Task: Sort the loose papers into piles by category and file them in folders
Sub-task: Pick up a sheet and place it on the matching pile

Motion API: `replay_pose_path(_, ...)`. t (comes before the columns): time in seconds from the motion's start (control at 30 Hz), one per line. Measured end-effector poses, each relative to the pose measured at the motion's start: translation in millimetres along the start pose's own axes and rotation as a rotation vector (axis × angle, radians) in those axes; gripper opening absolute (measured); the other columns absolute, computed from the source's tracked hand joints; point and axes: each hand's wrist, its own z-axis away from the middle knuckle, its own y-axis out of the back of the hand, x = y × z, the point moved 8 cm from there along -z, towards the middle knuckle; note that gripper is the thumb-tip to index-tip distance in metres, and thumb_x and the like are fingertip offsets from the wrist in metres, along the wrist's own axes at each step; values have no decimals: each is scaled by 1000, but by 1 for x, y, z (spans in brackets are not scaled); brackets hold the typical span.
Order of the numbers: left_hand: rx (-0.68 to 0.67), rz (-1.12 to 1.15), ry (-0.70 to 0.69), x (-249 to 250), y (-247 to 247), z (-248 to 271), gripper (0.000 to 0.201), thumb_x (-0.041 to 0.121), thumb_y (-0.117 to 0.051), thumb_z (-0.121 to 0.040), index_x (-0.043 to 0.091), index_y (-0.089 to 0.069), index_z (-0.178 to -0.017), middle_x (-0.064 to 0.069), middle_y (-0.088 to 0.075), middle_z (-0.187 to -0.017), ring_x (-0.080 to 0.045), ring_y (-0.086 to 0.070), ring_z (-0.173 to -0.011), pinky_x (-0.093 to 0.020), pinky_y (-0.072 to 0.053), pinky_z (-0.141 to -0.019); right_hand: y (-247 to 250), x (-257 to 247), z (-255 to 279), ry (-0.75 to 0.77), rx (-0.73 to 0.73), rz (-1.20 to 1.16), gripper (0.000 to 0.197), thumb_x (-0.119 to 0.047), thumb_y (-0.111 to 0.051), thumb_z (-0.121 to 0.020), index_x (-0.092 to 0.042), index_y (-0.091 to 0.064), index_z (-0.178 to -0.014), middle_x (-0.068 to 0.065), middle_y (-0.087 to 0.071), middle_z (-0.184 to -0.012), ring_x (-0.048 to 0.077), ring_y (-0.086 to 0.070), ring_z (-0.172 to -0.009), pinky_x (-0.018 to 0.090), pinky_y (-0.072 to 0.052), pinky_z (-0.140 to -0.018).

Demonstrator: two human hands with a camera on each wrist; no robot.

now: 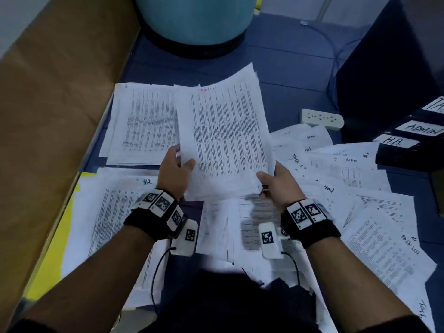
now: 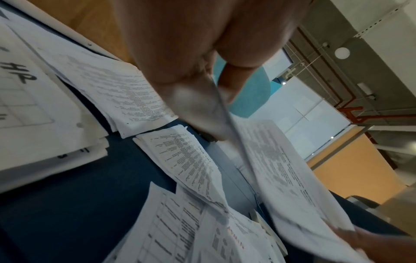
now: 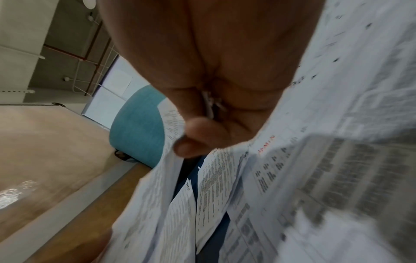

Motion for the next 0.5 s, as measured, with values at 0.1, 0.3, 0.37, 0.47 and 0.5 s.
replay_pose_path(0.1, 13, 82, 59, -16, 8, -19, 43, 11, -56, -94, 22, -42, -133, -5, -58, -113, -19, -60, -84, -31, -53, -66, -9, -19, -41, 7, 75, 34, 10, -7, -49, -96, -12, -57, -100, 5, -55, -65, 14, -50, -42, 30, -44, -48)
replay_pose_path(0.3, -34, 127, 144, -58, 4, -39, 40, -3, -54, -88, 24, -46, -117, 0, -57, -105, -26, -59, -92, -30, -46, -62, -31, -19, -128, -91, 182, 196, 4, -12, -53, -93, -12, -53, -97, 11, -56, -73, 22, -51, -52, 27, -39, -45)
replay_pose_path(0.37, -82, 52, 141, -71, -3, -38, 36, -4, -55, -87, 23, -52, -110, 4, -58, -99, -25, -60, -91, -31, -47, -66, -37, -6, -149, -154, 205, 328, 19, -13, -58, -90, -6, -55, -108, 14, -62, -84, 27, -58, -66, 34, -48, -54)
replay_pose_path(0.47, -144, -25, 104, -81, -13, -33, 36, -5, -58, -86, 29, -56, -94, 5, -61, -94, -17, -58, -84, -30, -48, -73, -42, 11, -165, -217, 203, 446, 38, -21, -67, -86, -5, -53, -118, 16, -66, -104, 33, -65, -92, 45, -56, -82)
replay_pose_path(0.5, -161, -50, 95, -83, -16, -32, 35, -5, -57, -86, 29, -56, -91, 5, -61, -92, -14, -56, -77, -25, -47, -68, -43, 13, -166, -226, 197, 462, 43, -25, -70, -84, -6, -51, -118, 17, -66, -106, 33, -66, -95, 47, -56, -84)
